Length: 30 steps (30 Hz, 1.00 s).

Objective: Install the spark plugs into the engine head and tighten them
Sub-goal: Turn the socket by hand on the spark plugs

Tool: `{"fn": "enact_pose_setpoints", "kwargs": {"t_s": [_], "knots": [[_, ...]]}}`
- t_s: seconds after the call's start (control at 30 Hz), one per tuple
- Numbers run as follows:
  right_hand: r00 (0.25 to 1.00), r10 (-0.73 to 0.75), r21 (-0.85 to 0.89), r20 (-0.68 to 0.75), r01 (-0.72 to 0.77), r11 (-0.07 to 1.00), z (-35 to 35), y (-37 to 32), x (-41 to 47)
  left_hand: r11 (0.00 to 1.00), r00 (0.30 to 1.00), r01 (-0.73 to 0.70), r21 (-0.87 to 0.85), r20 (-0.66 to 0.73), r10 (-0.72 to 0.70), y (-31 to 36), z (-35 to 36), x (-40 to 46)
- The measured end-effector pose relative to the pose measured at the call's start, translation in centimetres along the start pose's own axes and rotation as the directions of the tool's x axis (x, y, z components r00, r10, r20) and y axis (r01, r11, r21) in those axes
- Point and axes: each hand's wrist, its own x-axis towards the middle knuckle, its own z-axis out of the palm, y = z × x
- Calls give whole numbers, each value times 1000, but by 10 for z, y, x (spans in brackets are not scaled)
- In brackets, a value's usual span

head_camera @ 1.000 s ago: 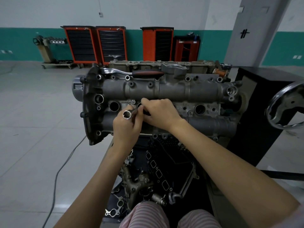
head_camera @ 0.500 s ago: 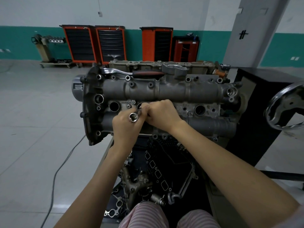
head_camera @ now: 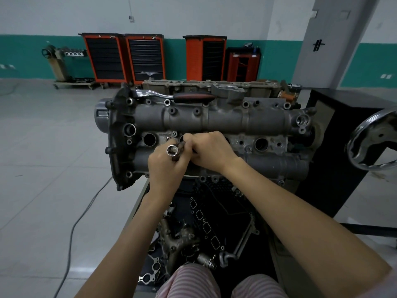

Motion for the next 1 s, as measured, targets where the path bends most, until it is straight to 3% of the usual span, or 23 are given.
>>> {"fn": "enact_pose_setpoints", "kwargs": {"t_s": [0.3,0.53,0.73,1.0], "knots": [[997,-5,-14,-74,4,1000,0,-1,0,1000,1000,-31,5,-3,31,-3,1,-2],[996,12,-5,92,-11,1000,0,1,4,1000,999,14,-19,37,-13,-4,1,-5],[998,-23,1,-58,23,1000,0,-2,1,999,999,27,-33,-21,-28,0,2,1],[999,15,3,-40,-15,1000,0,-1,1,1000,1000,-20,-7,6,20,-5,1,-3]]}}
